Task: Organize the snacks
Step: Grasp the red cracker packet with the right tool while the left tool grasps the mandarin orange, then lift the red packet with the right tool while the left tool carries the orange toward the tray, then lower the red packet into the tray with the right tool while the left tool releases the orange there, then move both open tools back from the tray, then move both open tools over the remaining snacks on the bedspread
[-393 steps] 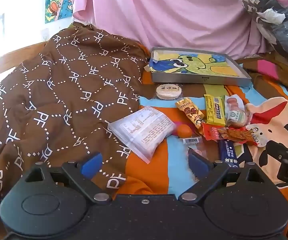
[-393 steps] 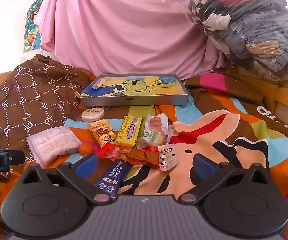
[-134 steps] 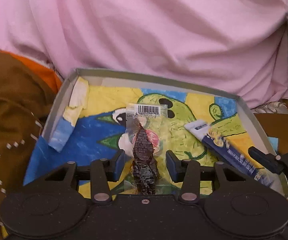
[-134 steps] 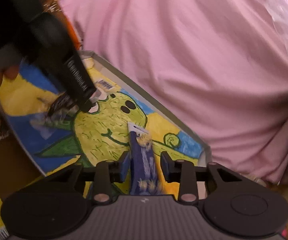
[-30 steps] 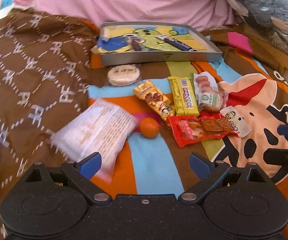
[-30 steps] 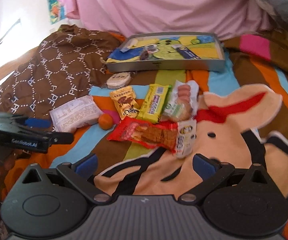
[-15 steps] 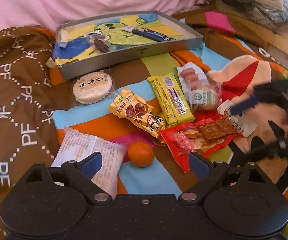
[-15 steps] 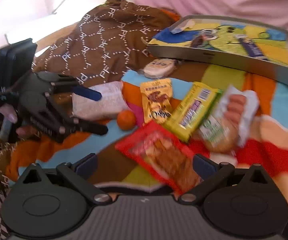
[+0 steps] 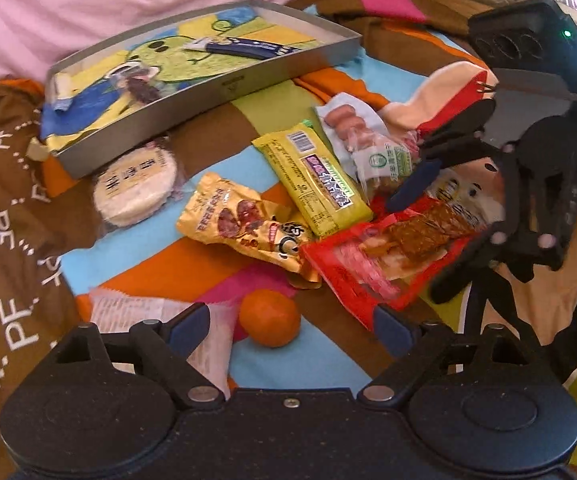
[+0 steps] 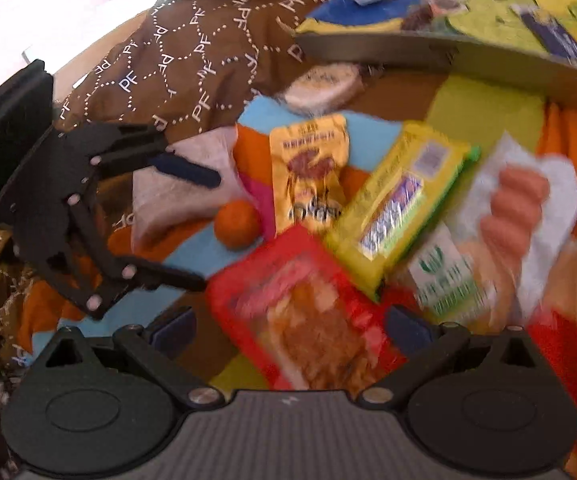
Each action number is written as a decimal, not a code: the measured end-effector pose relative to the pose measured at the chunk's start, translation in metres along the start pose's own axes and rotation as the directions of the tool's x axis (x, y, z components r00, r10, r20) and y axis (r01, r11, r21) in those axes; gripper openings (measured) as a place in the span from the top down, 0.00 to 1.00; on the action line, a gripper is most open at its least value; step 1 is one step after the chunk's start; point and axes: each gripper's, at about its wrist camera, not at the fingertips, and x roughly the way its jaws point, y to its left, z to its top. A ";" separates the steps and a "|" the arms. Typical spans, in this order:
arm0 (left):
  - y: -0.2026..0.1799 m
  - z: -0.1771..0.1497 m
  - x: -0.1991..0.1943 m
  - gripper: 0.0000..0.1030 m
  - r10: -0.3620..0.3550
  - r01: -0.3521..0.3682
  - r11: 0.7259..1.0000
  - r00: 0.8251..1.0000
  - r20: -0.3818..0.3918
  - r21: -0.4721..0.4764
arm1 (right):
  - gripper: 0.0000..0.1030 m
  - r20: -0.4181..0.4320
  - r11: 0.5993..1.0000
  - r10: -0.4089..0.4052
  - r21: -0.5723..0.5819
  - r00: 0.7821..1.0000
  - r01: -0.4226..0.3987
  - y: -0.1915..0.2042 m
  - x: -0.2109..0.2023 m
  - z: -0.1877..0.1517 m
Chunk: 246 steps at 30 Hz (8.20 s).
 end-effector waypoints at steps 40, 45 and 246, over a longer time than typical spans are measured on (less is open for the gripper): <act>-0.042 -0.024 -0.003 0.64 0.234 -0.233 0.954 0.972 -0.014 -0.190 | 0.33 0.190 0.828 -0.511 0.371 0.839 0.420 0.089 -0.002 -0.070; -0.050 -0.033 -0.013 0.64 0.235 -0.232 0.947 0.972 -0.012 -0.221 | 0.36 0.193 0.831 -0.494 0.390 0.848 0.396 0.084 -0.004 -0.071; -0.043 -0.064 -0.108 0.10 0.334 -0.324 0.926 0.942 0.022 -0.194 | 0.00 0.229 0.740 -0.657 0.381 0.718 0.555 0.165 -0.039 -0.085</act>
